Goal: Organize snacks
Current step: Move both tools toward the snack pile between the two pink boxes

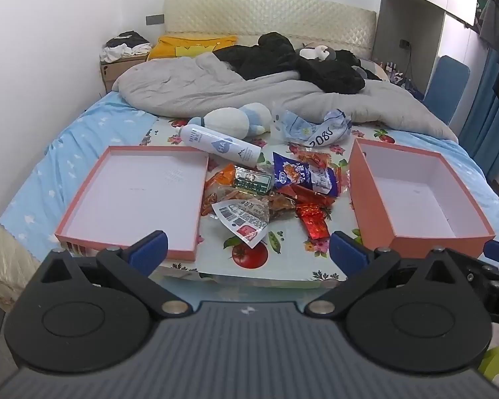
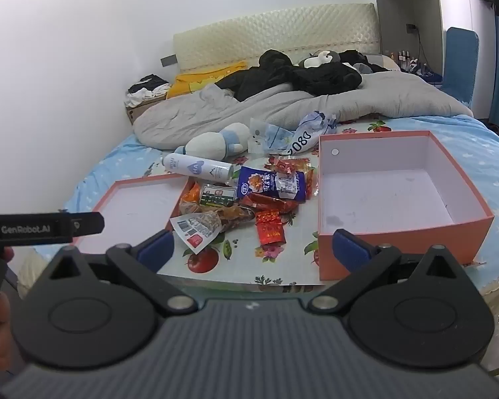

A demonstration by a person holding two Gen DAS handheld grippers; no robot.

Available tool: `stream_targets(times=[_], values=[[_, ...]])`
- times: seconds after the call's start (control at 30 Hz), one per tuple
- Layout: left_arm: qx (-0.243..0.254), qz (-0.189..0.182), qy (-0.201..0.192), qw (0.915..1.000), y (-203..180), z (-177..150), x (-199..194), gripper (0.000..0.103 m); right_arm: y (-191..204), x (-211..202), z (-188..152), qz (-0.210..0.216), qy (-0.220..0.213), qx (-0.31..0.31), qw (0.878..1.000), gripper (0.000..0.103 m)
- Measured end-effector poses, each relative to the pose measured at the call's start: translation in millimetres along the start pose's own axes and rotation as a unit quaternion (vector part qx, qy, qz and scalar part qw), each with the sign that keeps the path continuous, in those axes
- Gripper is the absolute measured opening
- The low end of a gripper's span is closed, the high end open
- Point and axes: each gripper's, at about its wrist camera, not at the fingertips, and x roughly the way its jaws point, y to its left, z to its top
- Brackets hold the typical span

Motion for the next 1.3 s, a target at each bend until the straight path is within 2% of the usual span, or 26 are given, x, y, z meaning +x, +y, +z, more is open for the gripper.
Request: stream_targets(times=[0.37,0.83,1.3], values=[[0.005,-0.002,0.005,1.0,6.5,-1.0,2.0,0.103,1.3,7.6,-3.8,-0.008,0.005,0.009,1.0,0.103],[0.026,-0.019,0.01,0.9994,-7.0,-4.2,12.8,0.103,-1.5,5.2,-5.3,-0.015,0.005,0.015,1.0,0.103],[0.02,-0.02,0.012,0.9995,-4.5,-4.3,9.2,0.103,-2.1,2.2,-7.0,-0.016,0.004,0.016,1.0,0.103]])
